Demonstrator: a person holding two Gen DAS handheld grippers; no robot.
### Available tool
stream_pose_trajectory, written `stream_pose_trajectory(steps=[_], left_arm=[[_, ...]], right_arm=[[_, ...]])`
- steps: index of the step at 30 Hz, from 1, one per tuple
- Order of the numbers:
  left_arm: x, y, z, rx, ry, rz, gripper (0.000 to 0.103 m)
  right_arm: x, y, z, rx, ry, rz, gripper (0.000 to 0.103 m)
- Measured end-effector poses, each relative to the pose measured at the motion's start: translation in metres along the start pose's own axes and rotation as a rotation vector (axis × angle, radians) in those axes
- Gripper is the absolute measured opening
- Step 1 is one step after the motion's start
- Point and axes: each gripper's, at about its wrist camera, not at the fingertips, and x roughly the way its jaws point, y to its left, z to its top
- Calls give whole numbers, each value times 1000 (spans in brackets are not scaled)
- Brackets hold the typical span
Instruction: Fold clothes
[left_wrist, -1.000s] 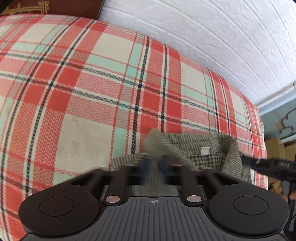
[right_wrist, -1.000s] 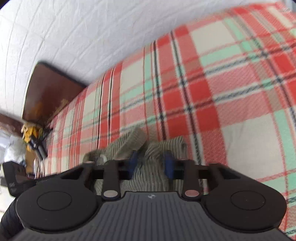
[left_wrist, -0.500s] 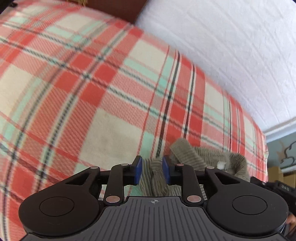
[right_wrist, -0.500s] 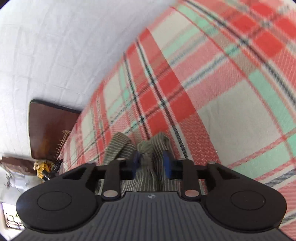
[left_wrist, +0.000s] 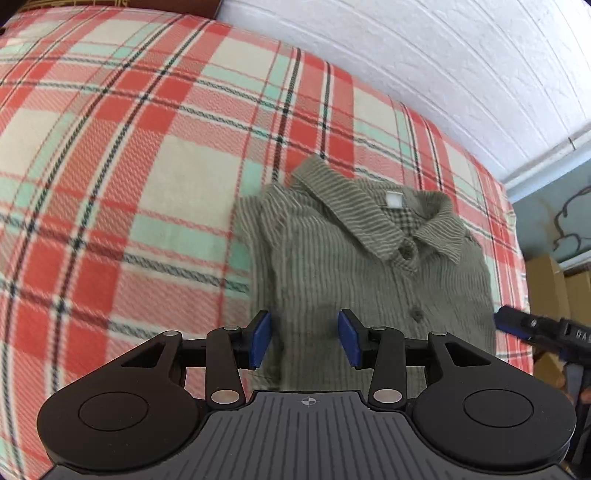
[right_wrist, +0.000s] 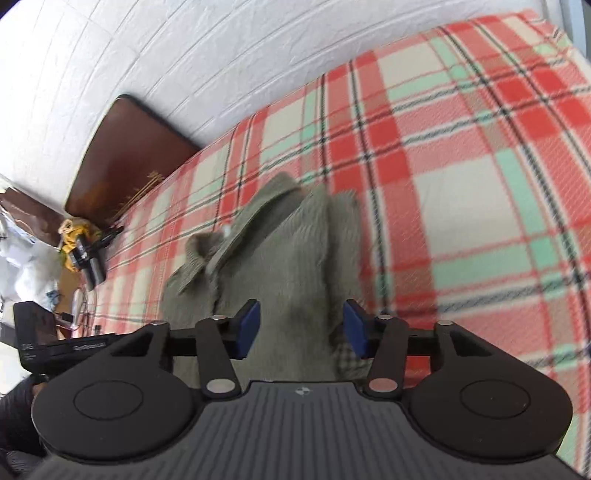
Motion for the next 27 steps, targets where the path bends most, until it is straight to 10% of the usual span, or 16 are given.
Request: stream_pose_trajectory(steps=[2,3,4,11,14,16,19,27], left_arm=[[3,-1,-3,-2,10,-4,55],[5,-1,-5,1,18,-3,47],[6,-1,-8,13,28,6,17],[12,7,-27,23,62,38,13],[-10,6,-21,0,-24,28,39],[-26,8,-17,-6,-105,61,65],[-34,15,-11,-33,-177,102,72],[12,13,-3,61,-38,101,73]], right_arm=[[6,3,-3,-20,32,-6,45],[9,4,-3,-23,54,-12,21],[10,3,-4,-8,72,2,3],[14,-10,-21,26,145,1,4],[-4,-7,-15,41,54,35,34],[-17,-5,-9,23,-21,17,78],[-19,-6,1,-30,-60,-34,78],[22,-14,9,-82,59,-114,78]])
